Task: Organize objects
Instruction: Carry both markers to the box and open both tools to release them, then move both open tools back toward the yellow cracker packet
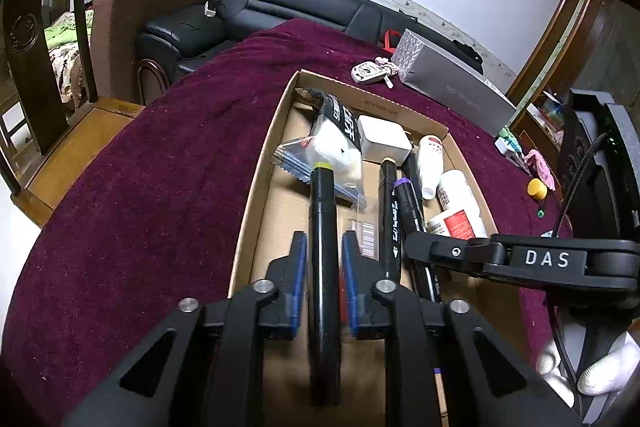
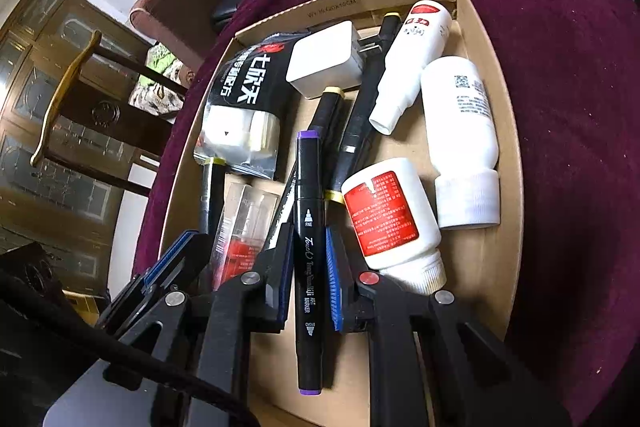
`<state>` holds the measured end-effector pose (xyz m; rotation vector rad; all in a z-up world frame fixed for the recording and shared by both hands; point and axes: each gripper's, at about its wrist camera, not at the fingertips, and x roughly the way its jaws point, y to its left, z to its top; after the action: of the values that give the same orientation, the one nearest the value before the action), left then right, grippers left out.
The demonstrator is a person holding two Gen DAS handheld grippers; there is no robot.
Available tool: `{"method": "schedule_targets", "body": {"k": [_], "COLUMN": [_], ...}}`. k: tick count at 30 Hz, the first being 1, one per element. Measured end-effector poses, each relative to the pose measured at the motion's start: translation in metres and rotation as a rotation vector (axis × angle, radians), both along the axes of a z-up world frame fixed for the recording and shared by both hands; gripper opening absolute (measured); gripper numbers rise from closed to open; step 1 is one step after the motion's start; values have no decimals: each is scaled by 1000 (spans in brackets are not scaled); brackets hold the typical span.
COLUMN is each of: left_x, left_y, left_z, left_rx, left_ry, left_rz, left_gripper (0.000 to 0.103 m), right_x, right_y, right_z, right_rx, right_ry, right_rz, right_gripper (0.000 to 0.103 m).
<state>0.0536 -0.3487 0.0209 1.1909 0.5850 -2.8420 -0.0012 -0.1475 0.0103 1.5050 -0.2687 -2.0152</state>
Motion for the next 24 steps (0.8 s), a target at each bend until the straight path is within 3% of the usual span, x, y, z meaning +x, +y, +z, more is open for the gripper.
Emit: {"method": "schedule_targets", "body": {"k": [3, 5, 11, 17, 20, 24], "left_x": [3, 6, 24, 43, 51, 50], "left_y": [1, 2, 8, 31, 52, 92], "left_z": [5, 10, 33, 60, 76, 87], "left_rx": [8, 5, 9, 31, 27, 30], "left_ry": [18, 34, 91, 143, 174, 184], "left_rz": [3, 10, 27, -12, -52, -144], "left_gripper": [36, 49, 58, 58, 63, 63], "right_x": [4, 8, 20, 34, 43, 48], "right_y": [2, 5, 21, 47, 84, 150], "right_z": [7, 14, 34, 48, 57, 65], "right_rx": [-12, -19, -50, -73, -79, -74], "right_ry": [22, 48, 117, 178, 233, 282], "right_rz": [0, -3, -4, -17, -39, -151], "right_gripper": [21, 35, 45, 45, 45, 48]}}
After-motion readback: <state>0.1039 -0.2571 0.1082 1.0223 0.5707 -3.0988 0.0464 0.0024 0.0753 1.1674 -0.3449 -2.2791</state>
